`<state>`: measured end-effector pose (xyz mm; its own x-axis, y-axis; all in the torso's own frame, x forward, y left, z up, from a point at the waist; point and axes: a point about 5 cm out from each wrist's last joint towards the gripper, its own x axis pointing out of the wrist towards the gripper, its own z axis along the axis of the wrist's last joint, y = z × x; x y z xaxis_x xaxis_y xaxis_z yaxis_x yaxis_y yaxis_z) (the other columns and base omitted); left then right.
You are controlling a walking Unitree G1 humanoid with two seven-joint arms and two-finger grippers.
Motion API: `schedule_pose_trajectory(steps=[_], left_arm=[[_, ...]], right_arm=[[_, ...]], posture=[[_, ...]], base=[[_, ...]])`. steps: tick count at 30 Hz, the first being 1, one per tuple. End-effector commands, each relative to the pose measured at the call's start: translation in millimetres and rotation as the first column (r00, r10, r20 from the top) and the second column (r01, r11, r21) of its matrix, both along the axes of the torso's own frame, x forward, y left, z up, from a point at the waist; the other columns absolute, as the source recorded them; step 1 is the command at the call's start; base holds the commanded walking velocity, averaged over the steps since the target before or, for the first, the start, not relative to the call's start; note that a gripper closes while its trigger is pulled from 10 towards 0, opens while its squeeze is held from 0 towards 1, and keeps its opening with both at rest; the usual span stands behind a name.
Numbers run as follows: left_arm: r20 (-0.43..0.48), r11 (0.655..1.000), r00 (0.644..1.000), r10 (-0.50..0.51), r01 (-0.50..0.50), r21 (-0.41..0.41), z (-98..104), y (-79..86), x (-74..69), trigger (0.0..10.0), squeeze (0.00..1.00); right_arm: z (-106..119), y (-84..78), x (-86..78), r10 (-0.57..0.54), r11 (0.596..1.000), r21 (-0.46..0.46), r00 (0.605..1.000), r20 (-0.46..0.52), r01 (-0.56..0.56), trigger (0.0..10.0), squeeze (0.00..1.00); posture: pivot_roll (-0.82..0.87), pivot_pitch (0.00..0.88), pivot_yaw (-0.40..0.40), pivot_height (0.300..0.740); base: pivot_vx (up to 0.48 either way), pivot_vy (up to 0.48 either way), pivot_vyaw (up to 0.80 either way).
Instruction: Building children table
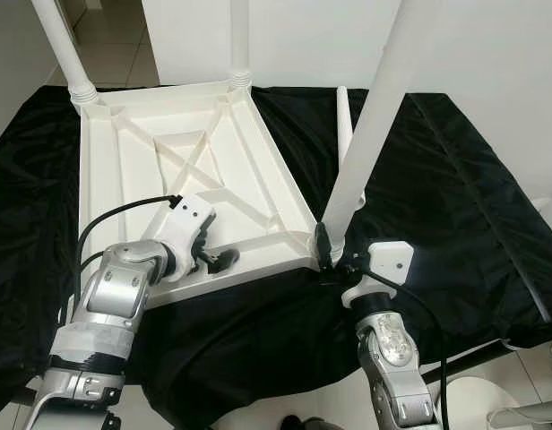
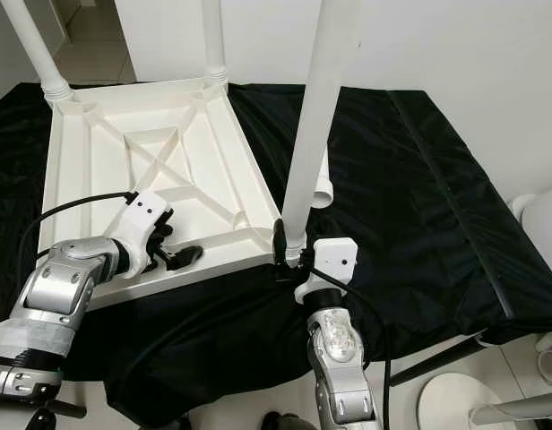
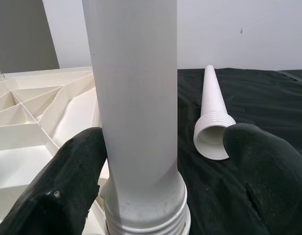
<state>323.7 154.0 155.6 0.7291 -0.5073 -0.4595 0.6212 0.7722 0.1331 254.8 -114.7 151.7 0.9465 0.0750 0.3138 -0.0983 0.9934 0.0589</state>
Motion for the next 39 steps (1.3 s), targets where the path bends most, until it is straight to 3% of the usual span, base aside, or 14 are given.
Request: schedule_pose_trajectory(steps=[1, 4, 5, 7, 8, 9, 33, 39], left_arm=[[0.063, 0.948, 0.953, 0.295, -0.3, 0.103, -7.1, 23.1, 5.6, 10.0, 0.0], [0.055, 0.948, 0.952, 0.302, -0.306, 0.091, -7.1, 23.3, 5.8, 10.0, 0.0], [0.051, 0.945, 0.95, 0.308, -0.312, 0.103, -8.2, 25.1, 5.7, 4.3, 0.0], [0.047, 0.941, 0.948, 0.313, -0.317, 0.12, -9.6, 27.3, 5.6, 4.3, 0.0], [0.052, 0.94, 0.948, 0.313, -0.317, 0.13, -9.6, 28.6, 5.9, 1.4, 0.0], [0.055, 0.939, 0.948, 0.313, -0.318, 0.134, -9.4, 29.6, 6.1, 0.0, 0.0], [0.055, 0.919, 0.937, 0.344, -0.348, 0.183, -10.4, 42.7, -3.2, 0.0, 0.0], [0.041, 0.907, 0.93, 0.366, -0.367, 0.209, -8.1, 47.6, -11.1, 0.0, 0.0]], right_arm=[[-3.6, -7.3, 1.1, -0.047, 0.999, 0.008, 0.999, -0.015, 0.047, 10.0, 0.0], [-3.9, -7.0, 1.3, -0.047, 0.999, 0.008, 0.999, -0.015, 0.047, 10.0, 0.0], [-4.2, -6.8, 1.2, -0.047, 0.999, 0.008, 0.999, -0.016, 0.047, 10.0, 0.0], [-4.6, -6.6, 1.2, -0.047, 0.999, 0.008, 0.999, -0.017, 0.047, 10.0, 0.0], [-4.7, -6.6, 1.5, -0.045, 0.999, 0.006, 0.999, -0.017, 0.045, 10.0, 0.0], [-4.5, -6.7, 2.0, -0.043, 0.999, 0.005, 0.999, -0.016, 0.043, 10.0, 0.0], [-7.1, -7.7, 4.2, -0.034, 0.999, -0.007, 0.999, -0.017, 0.034, 10.0, 0.0], [-7.8, -7.5, 2.8, -0.033, 0.999, -0.009, 0.999, -0.019, 0.033, 10.0, 0.0]], posture=[[0.09, 0.154, -0.014, 0.74], [0.09, 0.154, -0.014, 0.74], [0.09, 0.148, -0.015, 0.74], [0.09, 0.148, -0.015, 0.74], [0.09, 0.14, -0.014, 0.74], [0.09, 0.14, -0.014, 0.74], [0.1, 0.129, -0.017, 0.74], [0.09, 0.132, -0.009, 0.74]], base=[[0.0, 0.0, 0.0], [0.0, 0.0, 0.0], [0.0, 0.0, 0.0], [0.0, 0.0, 0.0], [0.0, 0.0, 0.0], [0.0, 0.0, 0.0], [0.0, 0.0, 0.0], [0.0, 0.0, 0.0]])
